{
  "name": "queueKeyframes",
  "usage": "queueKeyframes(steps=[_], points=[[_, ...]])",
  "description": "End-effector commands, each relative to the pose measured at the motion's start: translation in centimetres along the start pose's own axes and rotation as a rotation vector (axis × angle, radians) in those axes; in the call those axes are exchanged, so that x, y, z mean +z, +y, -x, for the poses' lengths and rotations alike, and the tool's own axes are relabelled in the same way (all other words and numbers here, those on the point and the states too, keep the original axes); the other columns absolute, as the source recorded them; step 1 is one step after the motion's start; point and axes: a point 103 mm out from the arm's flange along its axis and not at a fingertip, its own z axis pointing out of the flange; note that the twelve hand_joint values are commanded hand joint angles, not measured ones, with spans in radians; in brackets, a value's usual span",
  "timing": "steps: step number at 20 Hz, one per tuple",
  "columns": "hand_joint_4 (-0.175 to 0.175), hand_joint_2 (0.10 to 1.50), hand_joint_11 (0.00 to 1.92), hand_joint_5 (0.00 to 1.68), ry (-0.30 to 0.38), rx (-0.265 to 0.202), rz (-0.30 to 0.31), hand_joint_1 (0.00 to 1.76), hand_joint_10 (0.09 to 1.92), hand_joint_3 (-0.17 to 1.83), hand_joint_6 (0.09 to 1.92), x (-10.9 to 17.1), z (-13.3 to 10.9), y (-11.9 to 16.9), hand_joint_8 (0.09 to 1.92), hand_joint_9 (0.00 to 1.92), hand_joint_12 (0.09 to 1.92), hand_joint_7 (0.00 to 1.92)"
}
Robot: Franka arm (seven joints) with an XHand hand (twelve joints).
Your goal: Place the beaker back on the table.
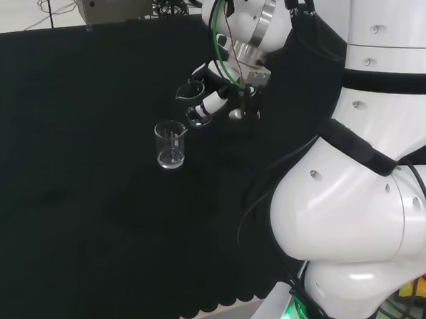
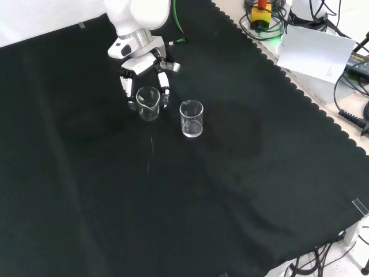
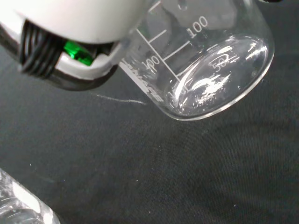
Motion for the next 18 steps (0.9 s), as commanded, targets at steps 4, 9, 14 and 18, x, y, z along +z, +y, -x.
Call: queueKeyframes(steps=[4, 9, 14, 18], points=[[0.175, 0.63, 1.34, 1.15, 0.043, 0.01, 0.038, 1.1, 0.5, 0.82, 0.97, 1.3, 0.3, 0.5, 0.68, 1.46, 0.74, 1.45], [0.174, 0.63, 1.34, 1.15, 0.068, 0.006, 0.029, 1.1, 0.5, 0.82, 0.97, 2.1, 0.5, 0.7, 0.67, 1.46, 0.74, 1.45], [0.173, 0.63, 1.33, 1.15, 0.085, 0.013, 0.016, 1.1, 0.5, 0.82, 0.97, 2.5, 0.7, 0.9, 0.67, 1.46, 0.74, 1.45], [0.173, 0.63, 1.33, 1.15, 0.095, 0.017, 0.01, 1.1, 0.49, 0.82, 0.96, 2.8, 0.9, 1.0, 0.67, 1.46, 0.74, 1.45]])
